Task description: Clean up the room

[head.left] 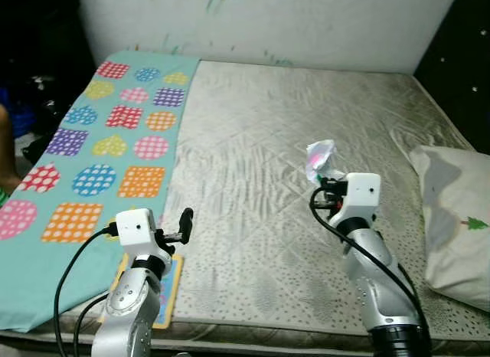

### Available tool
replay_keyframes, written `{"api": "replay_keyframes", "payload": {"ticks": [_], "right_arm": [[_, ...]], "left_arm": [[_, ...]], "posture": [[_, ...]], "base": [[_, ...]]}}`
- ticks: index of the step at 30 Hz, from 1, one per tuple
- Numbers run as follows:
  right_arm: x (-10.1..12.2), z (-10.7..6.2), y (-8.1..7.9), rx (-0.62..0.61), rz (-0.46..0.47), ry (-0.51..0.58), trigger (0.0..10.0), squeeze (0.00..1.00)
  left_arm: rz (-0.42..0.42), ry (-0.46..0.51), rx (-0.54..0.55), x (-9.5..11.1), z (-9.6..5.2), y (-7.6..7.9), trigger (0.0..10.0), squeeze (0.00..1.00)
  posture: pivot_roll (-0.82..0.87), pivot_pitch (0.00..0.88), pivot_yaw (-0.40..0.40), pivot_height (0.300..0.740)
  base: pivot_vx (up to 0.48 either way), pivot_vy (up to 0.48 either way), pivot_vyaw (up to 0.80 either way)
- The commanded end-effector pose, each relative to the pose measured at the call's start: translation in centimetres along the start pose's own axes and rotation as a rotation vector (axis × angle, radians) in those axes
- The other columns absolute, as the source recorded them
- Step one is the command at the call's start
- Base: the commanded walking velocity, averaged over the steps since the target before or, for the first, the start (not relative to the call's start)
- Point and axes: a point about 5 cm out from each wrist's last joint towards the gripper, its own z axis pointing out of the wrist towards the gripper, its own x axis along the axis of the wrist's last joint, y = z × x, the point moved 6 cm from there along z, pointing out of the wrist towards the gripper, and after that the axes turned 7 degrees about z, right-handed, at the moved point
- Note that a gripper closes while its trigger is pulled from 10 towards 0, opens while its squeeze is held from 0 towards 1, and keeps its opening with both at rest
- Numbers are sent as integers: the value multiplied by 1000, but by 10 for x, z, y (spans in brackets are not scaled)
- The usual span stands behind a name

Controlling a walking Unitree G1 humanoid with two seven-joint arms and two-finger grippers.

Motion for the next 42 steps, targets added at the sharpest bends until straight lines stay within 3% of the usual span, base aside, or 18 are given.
{"api": "replay_keyframes", "payload": {"ticks": [1,21,26,36,42], "right_arm": [[-2,-2,12,-32,-2,-7,10000,0],[-2,-3,7,-18,-7,-2,10000,0],[-1,-4,0,15,-46,12,10000,0],[0,-3,2,10,-45,15,10000,0],[3,-2,-2,21,-42,27,10000,0]], "left_arm": [[-11,1,-18,0,0,8,10000,0],[6,8,-7,0,2,11,10000,0],[7,4,-11,-1,3,11,10000,0],[24,5,-2,-1,3,9,10000,0],[55,18,21,2,5,5,10000,0]], "posture": [[-36,104,-41,740],[-38,112,-37,740],[-37,115,-39,740],[-40,111,-37,740],[-37,116,-37,740]], "base": [[0,480,0],[0,480,0],[0,480,0],[0,480,0],[0,0,0]]}}
